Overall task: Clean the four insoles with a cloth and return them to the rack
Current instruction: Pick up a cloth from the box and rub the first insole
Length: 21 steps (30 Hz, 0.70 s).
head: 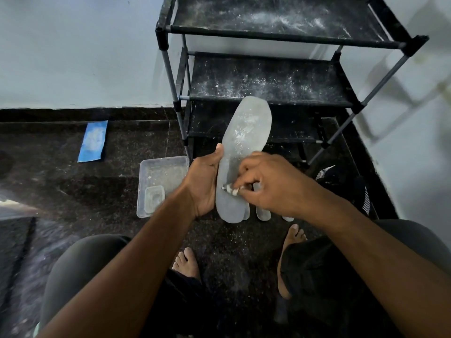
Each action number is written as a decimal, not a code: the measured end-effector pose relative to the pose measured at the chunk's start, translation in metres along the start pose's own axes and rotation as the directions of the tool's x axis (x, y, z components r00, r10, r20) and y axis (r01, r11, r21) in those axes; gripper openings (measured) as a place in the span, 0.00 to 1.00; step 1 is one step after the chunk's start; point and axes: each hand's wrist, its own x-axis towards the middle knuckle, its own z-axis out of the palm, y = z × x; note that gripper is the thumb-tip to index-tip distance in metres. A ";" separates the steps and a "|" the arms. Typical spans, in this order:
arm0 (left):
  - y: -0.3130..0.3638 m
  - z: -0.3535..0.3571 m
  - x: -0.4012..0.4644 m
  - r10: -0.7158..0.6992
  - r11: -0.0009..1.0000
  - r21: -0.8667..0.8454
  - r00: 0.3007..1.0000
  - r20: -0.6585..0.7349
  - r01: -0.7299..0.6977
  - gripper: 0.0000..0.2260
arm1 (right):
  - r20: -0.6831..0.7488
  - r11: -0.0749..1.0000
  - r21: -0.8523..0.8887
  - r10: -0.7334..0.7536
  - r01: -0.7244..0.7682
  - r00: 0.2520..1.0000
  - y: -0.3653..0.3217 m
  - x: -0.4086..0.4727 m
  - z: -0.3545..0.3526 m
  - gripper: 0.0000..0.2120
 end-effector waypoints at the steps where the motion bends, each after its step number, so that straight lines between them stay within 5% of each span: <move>1: 0.000 0.000 0.000 -0.001 1.000 0.001 1.000 0.007 0.001 0.24 | -0.055 1.000 -0.022 0.015 -0.017 0.998 0.002 0.000 -0.004 0.08; 5: -0.002 0.001 0.000 0.011 1.000 0.002 1.000 0.024 -0.011 0.23 | -0.141 0.970 -0.237 0.016 -0.050 0.990 0.009 0.005 -0.007 0.09; 9: -0.002 -0.002 0.000 -0.012 0.999 0.043 1.000 0.017 0.012 0.25 | 0.065 0.999 -0.035 -0.007 0.010 0.998 0.001 0.000 0.006 0.07; 15: -0.001 -0.001 0.000 0.016 1.000 0.010 0.999 0.048 -0.016 0.23 | -0.173 0.970 -0.236 0.006 -0.048 0.985 0.012 0.007 -0.006 0.10; 18: -0.001 -0.002 0.000 0.004 0.999 0.037 0.999 0.039 -0.006 0.24 | -0.015 0.998 -0.066 0.002 -0.003 1.000 0.008 0.004 0.002 0.06; 21: -0.001 -0.002 0.001 -0.012 1.000 0.006 0.999 0.051 0.012 0.24 | -0.117 0.998 0.057 0.011 -0.005 0.993 0.009 0.004 0.001 0.08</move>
